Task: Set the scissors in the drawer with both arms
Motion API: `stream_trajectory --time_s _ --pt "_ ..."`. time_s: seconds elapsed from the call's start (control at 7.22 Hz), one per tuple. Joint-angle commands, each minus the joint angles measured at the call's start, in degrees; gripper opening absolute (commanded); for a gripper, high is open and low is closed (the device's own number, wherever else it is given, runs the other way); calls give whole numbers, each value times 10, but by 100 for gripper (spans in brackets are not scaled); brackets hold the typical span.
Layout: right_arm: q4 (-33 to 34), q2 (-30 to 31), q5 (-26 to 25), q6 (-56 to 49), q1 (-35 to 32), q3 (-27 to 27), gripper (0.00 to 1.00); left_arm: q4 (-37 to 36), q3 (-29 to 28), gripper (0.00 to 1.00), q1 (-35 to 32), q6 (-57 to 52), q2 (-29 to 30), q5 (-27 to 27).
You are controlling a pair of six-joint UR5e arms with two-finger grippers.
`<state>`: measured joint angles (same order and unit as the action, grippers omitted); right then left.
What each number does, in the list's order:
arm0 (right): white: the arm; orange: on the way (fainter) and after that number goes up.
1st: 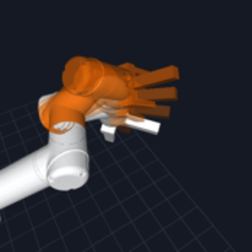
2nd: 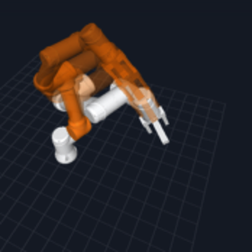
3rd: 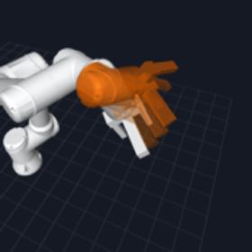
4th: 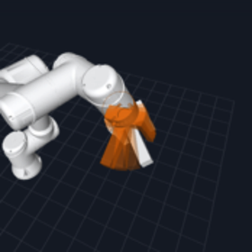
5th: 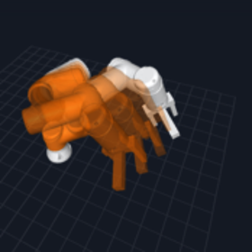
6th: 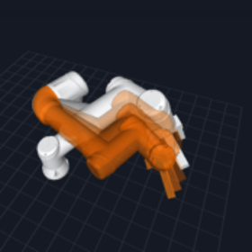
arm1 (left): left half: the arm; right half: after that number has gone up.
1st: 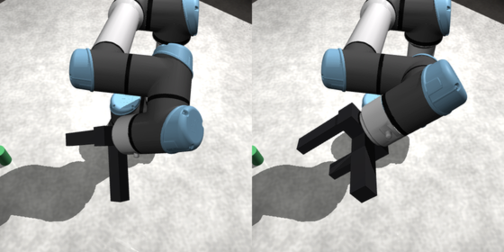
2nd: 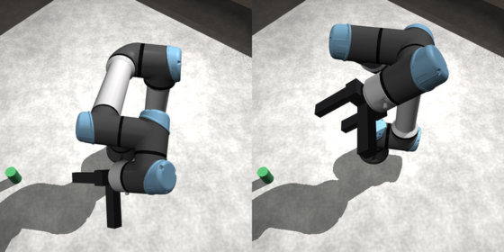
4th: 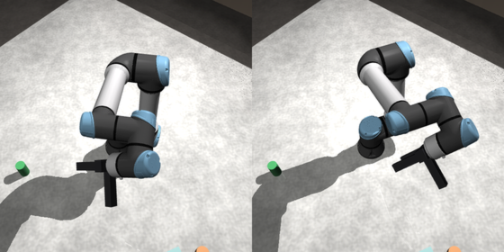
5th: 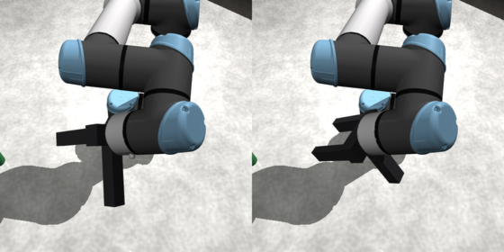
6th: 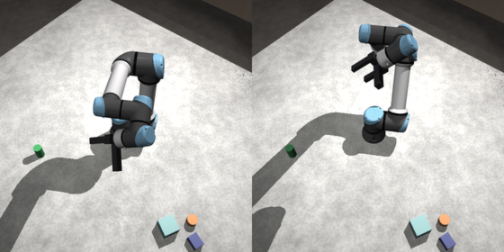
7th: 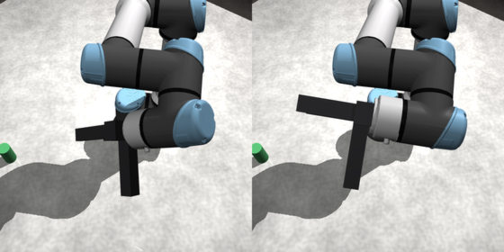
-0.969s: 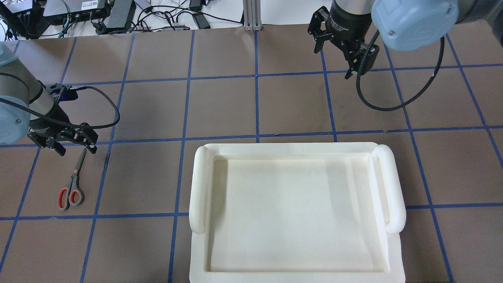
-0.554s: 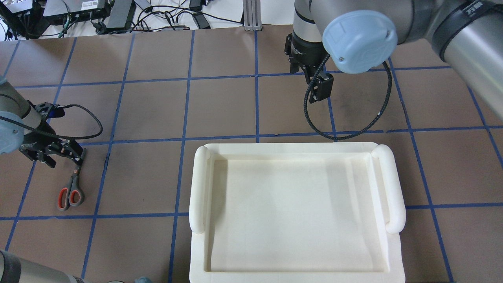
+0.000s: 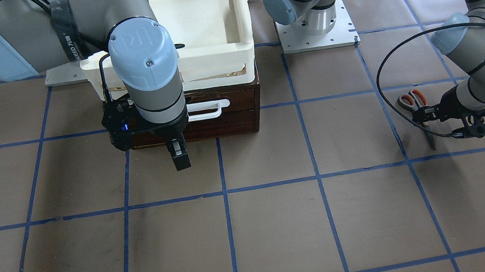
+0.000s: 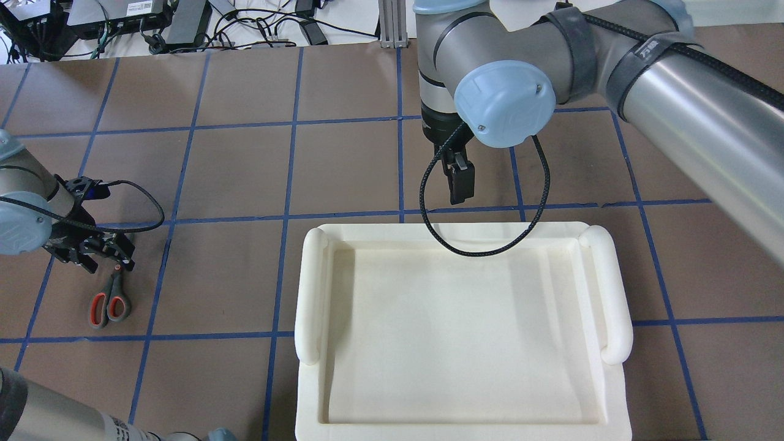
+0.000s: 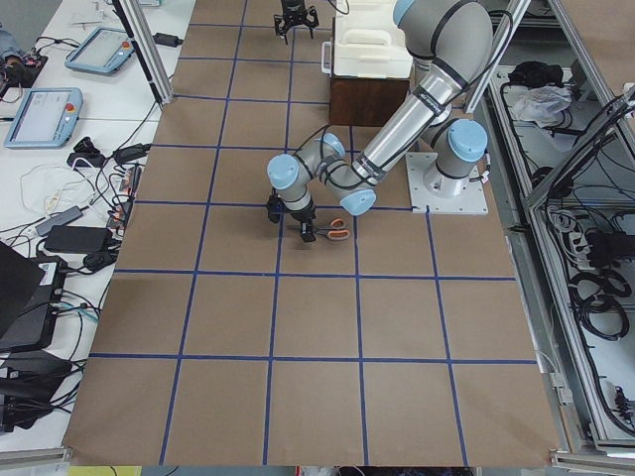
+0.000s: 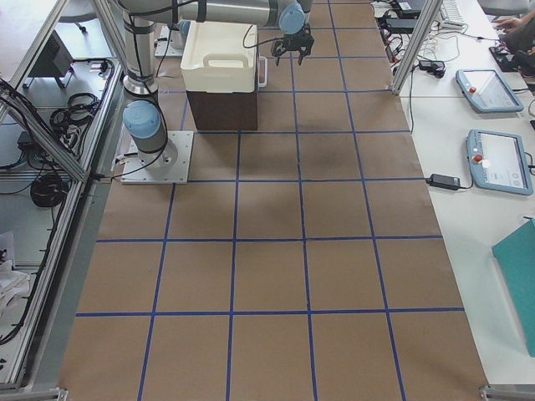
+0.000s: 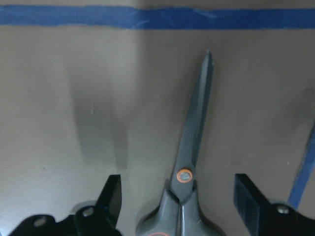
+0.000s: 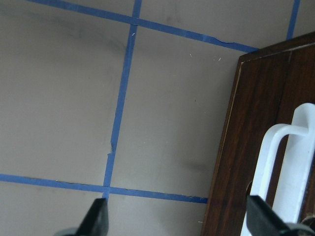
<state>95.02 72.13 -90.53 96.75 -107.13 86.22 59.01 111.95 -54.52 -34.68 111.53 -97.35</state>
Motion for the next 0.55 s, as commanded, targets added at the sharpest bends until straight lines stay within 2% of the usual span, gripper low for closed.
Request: stream_trajectory --time_s 0.0,0.14,0.42 --pt "-9 -17 11 26 -13 1 100 0 10 81 7 -27 -4 1" --pt "-16 -22 25 59 -13 1 100 0 16 81 16 -28 -9 3" --pt "-35 -26 26 61 -13 1 100 -1 21 79 19 -33 -10 4"
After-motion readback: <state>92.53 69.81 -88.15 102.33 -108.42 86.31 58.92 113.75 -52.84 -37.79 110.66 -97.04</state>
